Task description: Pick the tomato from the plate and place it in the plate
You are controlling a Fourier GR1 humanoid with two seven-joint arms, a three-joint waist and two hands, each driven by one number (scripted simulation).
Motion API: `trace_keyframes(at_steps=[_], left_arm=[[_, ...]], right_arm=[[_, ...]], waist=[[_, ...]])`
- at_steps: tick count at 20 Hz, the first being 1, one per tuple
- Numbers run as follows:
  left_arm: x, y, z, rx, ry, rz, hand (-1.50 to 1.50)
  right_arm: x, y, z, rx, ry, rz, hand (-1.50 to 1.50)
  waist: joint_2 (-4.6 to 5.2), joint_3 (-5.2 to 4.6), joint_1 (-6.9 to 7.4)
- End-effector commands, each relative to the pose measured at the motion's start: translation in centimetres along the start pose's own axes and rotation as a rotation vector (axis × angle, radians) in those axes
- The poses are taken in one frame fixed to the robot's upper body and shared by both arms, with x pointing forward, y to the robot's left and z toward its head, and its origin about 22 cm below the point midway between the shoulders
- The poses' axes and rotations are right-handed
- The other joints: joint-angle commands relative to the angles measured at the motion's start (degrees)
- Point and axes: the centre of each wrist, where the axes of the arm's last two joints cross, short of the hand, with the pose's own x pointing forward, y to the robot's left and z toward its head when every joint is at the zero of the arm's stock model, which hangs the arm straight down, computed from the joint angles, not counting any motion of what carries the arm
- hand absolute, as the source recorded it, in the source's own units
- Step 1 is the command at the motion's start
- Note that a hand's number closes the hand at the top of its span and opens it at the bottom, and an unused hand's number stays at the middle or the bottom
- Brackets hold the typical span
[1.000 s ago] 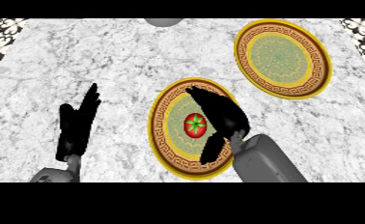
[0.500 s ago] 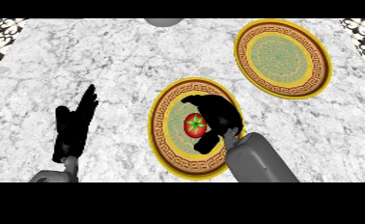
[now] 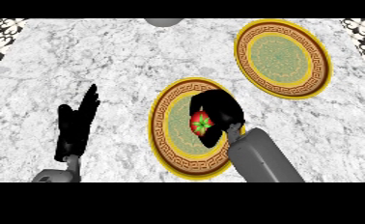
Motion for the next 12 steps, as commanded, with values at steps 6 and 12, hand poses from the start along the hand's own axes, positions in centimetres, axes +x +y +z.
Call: trace_keyframes(at_steps=[6, 12], left_arm=[[-0.2, 0.2, -1.3, -0.004, -0.001, -0.006, 0.0], [0.0, 0.0, -0.2, 0.005, 0.005, -0.002, 0.0]], right_arm=[[-3.2, -3.8, 0.1, -0.143, -0.091, 0.11, 1.5], [-5.9, -8.4, 1.3, -0.303, -0.185, 0.171, 1.5]], waist=[[0.11, 0.0, -0.07], [-0.02, 0.01, -0.19]])
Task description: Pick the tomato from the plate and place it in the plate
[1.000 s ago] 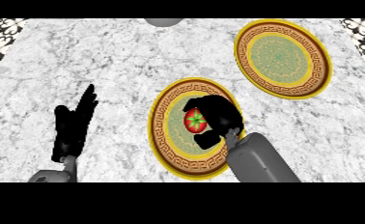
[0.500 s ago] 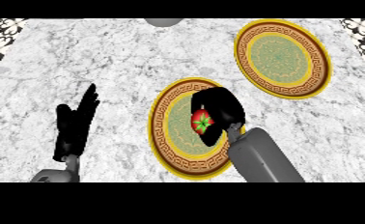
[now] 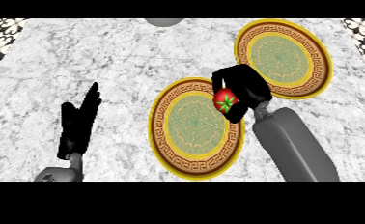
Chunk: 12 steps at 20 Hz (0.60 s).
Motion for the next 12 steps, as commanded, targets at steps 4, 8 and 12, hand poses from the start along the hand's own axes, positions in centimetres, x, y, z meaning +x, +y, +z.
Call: trace_keyframes(at_steps=[4, 8, 12], left_arm=[[-1.1, 0.6, 0.7, 0.008, 0.003, 0.014, 0.0], [-1.2, 0.5, 1.1, 0.007, 0.006, 0.005, 0.0], [-1.6, -0.3, 0.8, 0.017, -0.005, -0.01, 0.0]], right_arm=[[-1.9, -5.9, 2.0, -0.254, -0.066, -0.036, 1.5], [-2.1, -8.8, 3.1, -0.497, 0.008, -0.016, 1.5], [-3.2, -9.5, 2.9, -0.517, 0.114, -0.057, 1.5]], waist=[[-0.17, 0.0, -0.45], [-0.21, 0.01, -0.63], [-0.05, -0.01, -0.2]])
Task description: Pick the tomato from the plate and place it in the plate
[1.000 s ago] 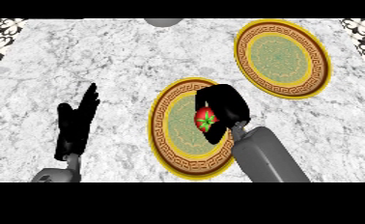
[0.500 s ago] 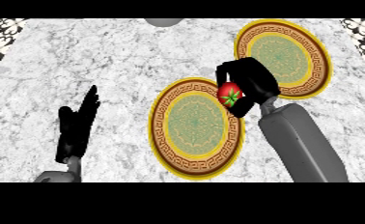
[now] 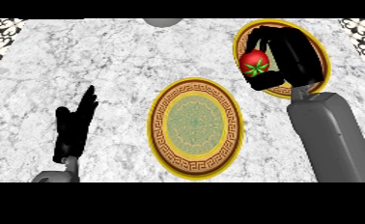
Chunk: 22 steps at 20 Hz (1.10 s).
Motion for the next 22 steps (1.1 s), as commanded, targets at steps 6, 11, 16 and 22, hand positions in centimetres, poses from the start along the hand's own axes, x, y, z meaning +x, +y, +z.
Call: trace_keyframes(at_steps=[6, 11, 16, 22], left_arm=[[0.5, -1.7, 0.3, -0.005, -0.001, 0.009, 0.0], [0.8, -2.0, 0.0, -0.027, -0.023, -0.009, 0.0], [0.7, -0.8, -1.9, -0.014, -0.013, -0.008, 0.0], [1.8, -0.9, -0.2, -0.041, -0.013, -0.004, 0.0]], right_arm=[[-3.4, -3.9, -3.4, -0.071, 0.168, -0.041, 1.5], [-7.6, -2.7, -4.0, -0.064, 0.229, 0.007, 1.5], [-10.6, -0.9, -4.5, -0.018, 0.253, 0.057, 1.5], [-13.3, 0.8, -4.3, 0.177, 0.335, 0.038, 1.5]], waist=[[0.18, 0.01, 0.7], [0.3, 0.02, 0.83], [0.54, 0.01, 0.94], [0.8, 0.07, 2.12]])
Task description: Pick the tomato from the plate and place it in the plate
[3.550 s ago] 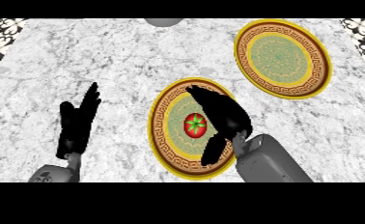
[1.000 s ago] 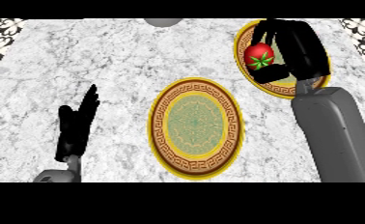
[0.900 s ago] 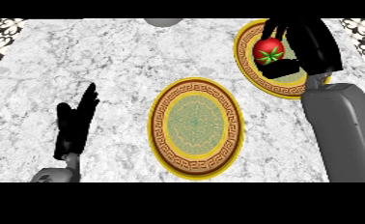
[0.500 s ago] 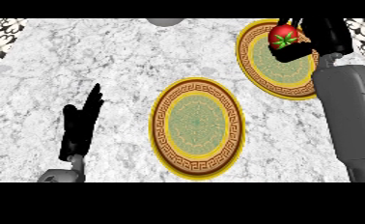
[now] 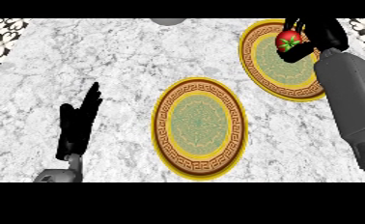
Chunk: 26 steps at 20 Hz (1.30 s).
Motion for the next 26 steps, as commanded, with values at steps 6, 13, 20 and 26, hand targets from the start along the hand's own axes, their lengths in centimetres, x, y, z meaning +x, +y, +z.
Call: trace_keyframes(at_steps=[6, 13, 20, 26], left_arm=[[-0.1, -1.3, 0.0, -0.009, 0.001, -0.004, 0.0], [-0.2, -0.5, -0.5, 0.005, -0.014, -0.003, 0.0], [0.3, -0.4, -0.2, -0.002, 0.009, 0.014, 0.0], [1.0, 1.2, 0.4, -0.011, -0.013, 0.006, 0.0]], right_arm=[[-4.2, 1.3, 0.0, 0.331, 0.095, 0.039, 1.5], [-5.7, -0.9, -0.2, 0.357, -0.076, -0.106, -1.5], [-6.9, -1.6, 0.2, 0.116, -0.199, -0.664, -1.5], [-10.4, -2.6, 1.9, 0.134, -0.125, -0.834, -1.5]], waist=[[0.32, 0.03, 0.58], [0.56, 0.09, 0.96], [0.18, 0.18, -0.03], [0.38, 0.12, 0.93]])
